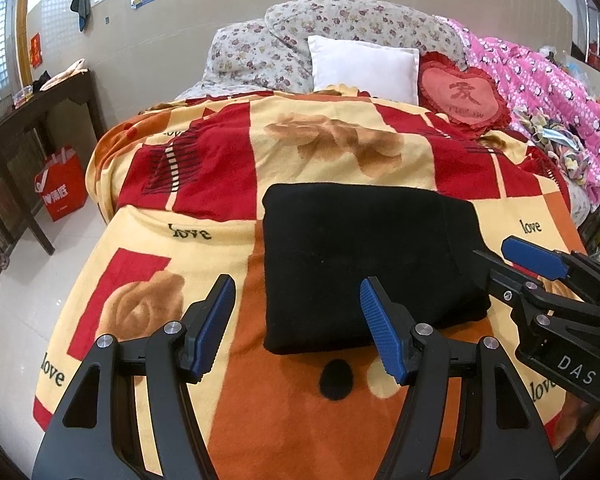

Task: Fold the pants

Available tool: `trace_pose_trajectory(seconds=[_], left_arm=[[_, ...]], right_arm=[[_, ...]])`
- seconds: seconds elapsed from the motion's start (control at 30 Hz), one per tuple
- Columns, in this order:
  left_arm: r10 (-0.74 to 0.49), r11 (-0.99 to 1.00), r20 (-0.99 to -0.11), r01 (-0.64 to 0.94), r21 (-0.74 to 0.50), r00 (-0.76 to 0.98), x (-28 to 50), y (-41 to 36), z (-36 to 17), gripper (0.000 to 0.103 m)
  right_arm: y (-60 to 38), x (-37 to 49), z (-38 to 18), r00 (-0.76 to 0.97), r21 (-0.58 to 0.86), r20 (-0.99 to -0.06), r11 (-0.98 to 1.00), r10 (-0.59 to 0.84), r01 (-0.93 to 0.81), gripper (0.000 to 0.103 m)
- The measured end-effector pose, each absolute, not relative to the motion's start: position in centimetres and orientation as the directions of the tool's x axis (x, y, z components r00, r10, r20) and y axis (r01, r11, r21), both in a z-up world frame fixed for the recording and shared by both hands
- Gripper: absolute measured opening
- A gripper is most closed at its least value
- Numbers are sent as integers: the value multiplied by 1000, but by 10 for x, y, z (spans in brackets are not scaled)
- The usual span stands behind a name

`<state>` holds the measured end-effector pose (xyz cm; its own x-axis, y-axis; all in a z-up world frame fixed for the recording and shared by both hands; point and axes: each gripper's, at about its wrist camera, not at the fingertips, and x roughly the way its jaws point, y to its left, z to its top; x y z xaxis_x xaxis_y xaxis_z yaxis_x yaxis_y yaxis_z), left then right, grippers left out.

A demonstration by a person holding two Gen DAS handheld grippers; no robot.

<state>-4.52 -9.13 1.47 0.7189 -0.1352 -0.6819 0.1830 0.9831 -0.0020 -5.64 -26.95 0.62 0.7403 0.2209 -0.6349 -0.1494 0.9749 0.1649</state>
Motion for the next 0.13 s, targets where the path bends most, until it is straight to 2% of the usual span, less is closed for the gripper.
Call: trace_pose_trajectory(seconds=[0.13], left_arm=[[-145, 981, -675, 193, -4, 723, -46, -92, 15, 65]], right_arm=[[-284, -58, 4, 741, 177, -636, 975, 215, -131, 55]])
